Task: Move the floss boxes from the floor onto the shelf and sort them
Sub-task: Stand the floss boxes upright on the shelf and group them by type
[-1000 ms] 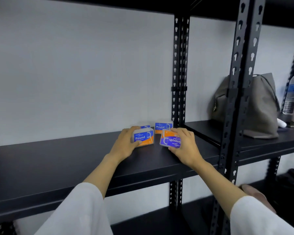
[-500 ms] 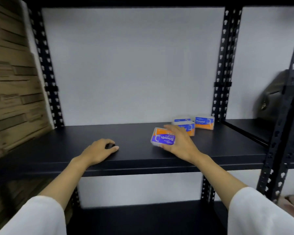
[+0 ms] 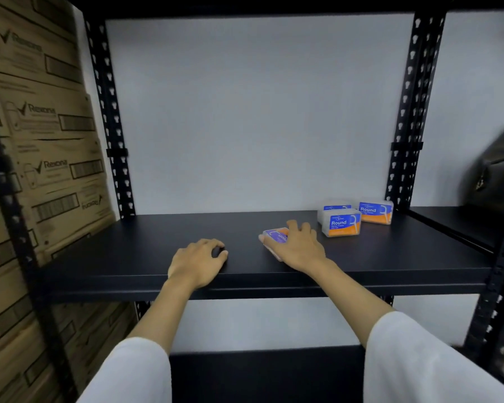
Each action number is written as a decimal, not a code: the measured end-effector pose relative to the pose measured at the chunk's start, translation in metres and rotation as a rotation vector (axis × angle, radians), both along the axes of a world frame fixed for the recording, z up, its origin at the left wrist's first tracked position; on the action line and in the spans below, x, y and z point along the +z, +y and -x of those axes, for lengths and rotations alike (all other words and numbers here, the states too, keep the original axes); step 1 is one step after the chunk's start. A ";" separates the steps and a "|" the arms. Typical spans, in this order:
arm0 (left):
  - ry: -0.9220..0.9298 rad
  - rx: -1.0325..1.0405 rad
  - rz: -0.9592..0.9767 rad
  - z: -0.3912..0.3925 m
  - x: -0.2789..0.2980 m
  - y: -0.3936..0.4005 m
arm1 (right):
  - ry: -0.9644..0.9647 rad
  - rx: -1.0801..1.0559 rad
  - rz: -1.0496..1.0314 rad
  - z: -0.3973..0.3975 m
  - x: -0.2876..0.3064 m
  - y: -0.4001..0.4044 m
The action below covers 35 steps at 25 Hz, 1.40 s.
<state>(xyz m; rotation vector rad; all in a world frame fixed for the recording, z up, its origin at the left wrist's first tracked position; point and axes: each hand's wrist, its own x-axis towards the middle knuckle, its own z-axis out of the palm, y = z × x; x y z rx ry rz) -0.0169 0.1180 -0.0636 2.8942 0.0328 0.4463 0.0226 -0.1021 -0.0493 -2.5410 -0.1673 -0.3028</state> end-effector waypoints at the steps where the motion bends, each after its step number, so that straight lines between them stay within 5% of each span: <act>1: -0.002 -0.002 -0.002 0.000 0.000 0.000 | 0.009 0.024 -0.011 0.000 0.005 -0.004; 4: -0.006 -0.003 0.012 -0.002 -0.001 0.000 | 0.023 0.299 -0.132 -0.004 0.021 -0.027; 9: -0.008 -0.001 0.010 -0.003 -0.002 0.001 | 0.309 0.606 -0.116 -0.009 0.019 -0.038; 18: 0.006 0.014 0.010 -0.004 -0.001 0.000 | -0.037 0.435 -0.044 -0.005 0.003 -0.019; 25: 0.010 0.017 0.015 -0.005 -0.001 0.001 | 0.155 0.593 -0.092 -0.011 0.009 -0.036; 35: 0.005 0.020 0.033 -0.004 -0.001 0.000 | 0.018 0.387 0.078 -0.008 0.010 -0.027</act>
